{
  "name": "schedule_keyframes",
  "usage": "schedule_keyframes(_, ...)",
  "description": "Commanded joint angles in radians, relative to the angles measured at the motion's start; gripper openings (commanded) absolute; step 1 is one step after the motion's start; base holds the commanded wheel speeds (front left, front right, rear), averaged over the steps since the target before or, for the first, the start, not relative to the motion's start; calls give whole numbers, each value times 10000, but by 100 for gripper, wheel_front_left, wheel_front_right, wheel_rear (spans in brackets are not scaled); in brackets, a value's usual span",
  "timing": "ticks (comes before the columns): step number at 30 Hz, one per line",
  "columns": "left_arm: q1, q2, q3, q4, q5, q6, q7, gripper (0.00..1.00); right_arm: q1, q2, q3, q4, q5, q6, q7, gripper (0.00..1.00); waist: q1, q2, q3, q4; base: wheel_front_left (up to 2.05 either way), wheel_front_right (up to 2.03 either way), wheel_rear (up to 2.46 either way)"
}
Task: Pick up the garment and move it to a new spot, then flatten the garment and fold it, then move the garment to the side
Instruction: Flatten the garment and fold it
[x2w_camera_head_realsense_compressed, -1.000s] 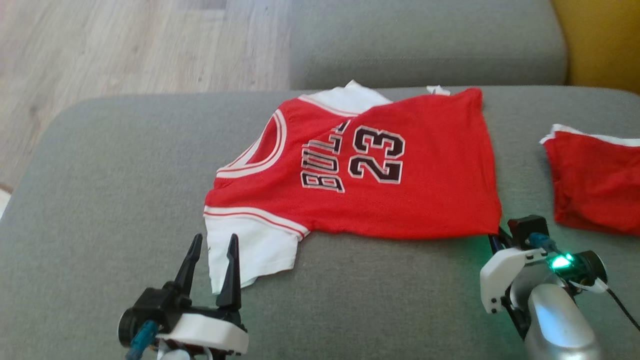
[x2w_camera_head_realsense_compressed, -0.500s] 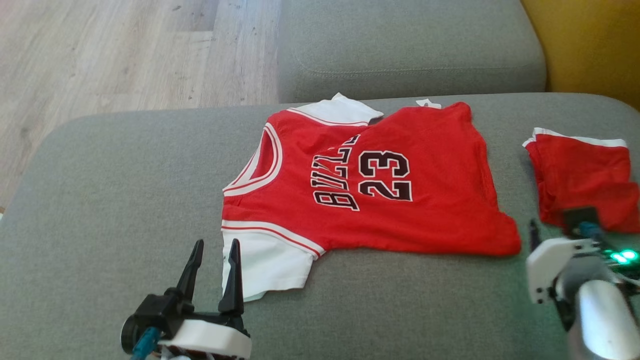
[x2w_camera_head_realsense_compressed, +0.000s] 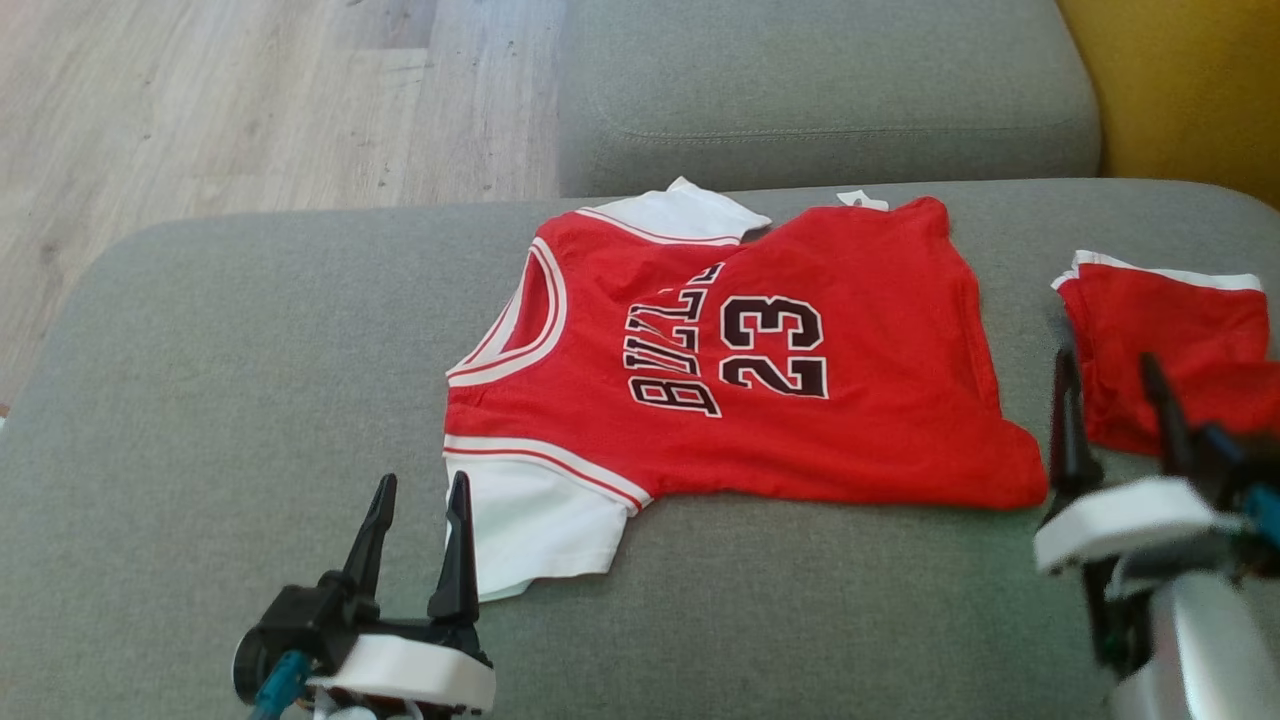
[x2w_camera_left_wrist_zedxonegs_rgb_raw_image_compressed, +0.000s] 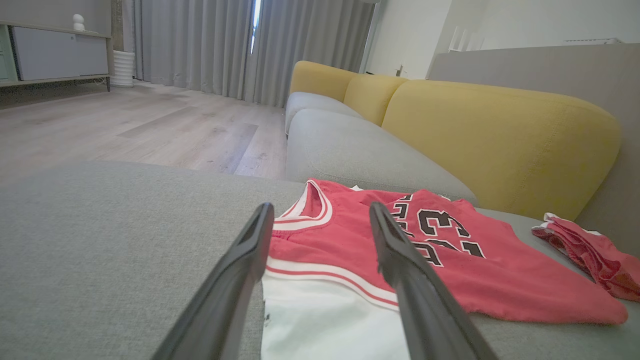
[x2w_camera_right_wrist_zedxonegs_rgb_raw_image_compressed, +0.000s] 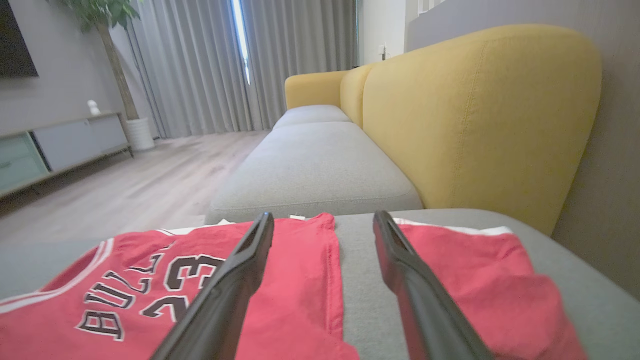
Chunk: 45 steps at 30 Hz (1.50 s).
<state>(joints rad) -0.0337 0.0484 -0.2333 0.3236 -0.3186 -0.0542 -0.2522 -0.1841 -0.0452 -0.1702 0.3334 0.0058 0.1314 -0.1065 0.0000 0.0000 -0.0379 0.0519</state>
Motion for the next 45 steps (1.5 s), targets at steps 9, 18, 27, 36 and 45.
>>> schedule_keyframes(9, -354, 18, 418, -367, 23, -69, -95, 100, 824, -52, 1701, 156, 2004, -7, -1512, 100, 0, 0, -35, -113, 0, 0, 0)
schedule_keyframes(18, -263, 18, 574, -179, -2, -144, -95, 100, 1397, -52, 1983, -617, 2172, -7, -1550, 100, 0, 0, 22, -178, 0, 0, 0)
schedule_keyframes(27, -392, 18, 467, 316, -57, -184, -93, 100, 1333, -51, 1987, -679, 2196, -7, -1551, 100, 0, 0, 109, -116, 0, 0, 0)
schedule_keyframes(36, -1354, 119, 352, 2418, 61, 547, 1733, 100, 1072, -51, 2051, -640, 2203, -7, -1552, 100, 0, 0, 665, -296, 0, 0, 0)
schedule_keyframes(45, -1664, 134, 67, 3225, -140, 323, 2907, 100, 954, -51, 1968, -613, 2280, -7, -1552, 100, 0, 0, 932, -450, 0, 0, 0)
